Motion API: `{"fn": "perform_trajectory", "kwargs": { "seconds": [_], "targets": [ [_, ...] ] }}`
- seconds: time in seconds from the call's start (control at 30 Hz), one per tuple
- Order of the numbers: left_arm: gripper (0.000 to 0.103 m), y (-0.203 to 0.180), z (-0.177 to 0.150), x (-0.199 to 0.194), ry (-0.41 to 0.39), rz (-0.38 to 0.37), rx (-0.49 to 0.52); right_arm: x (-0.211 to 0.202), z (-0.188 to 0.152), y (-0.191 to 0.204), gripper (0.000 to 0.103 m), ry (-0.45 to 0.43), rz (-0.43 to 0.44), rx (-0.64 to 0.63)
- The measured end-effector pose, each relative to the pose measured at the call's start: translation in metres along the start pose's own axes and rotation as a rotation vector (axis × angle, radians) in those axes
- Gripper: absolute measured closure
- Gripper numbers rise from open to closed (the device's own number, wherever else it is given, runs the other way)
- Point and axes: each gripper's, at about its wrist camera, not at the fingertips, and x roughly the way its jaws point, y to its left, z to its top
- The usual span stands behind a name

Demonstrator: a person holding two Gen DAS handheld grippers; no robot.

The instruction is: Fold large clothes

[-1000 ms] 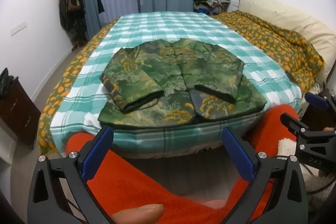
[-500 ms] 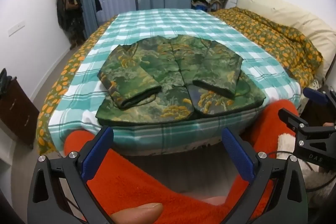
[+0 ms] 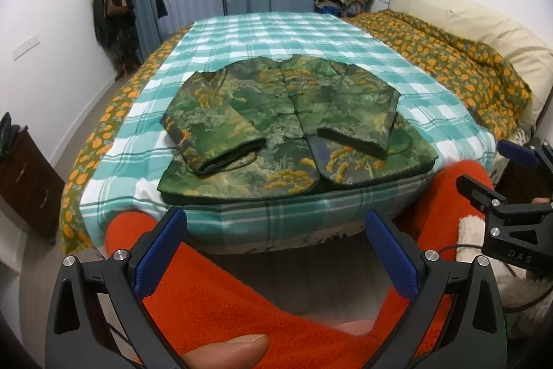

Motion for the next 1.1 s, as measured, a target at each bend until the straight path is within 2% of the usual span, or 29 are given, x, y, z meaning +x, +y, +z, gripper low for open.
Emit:
{"fn": "perform_trajectory", "kwargs": {
  "seconds": [1.1],
  "targets": [
    [0.000,0.0021,-0.0046,0.0013,0.014,0.003,-0.006,0.0026,-0.0045,0.0064,0.013,0.005,0.000,-0.006]
  ]
}}
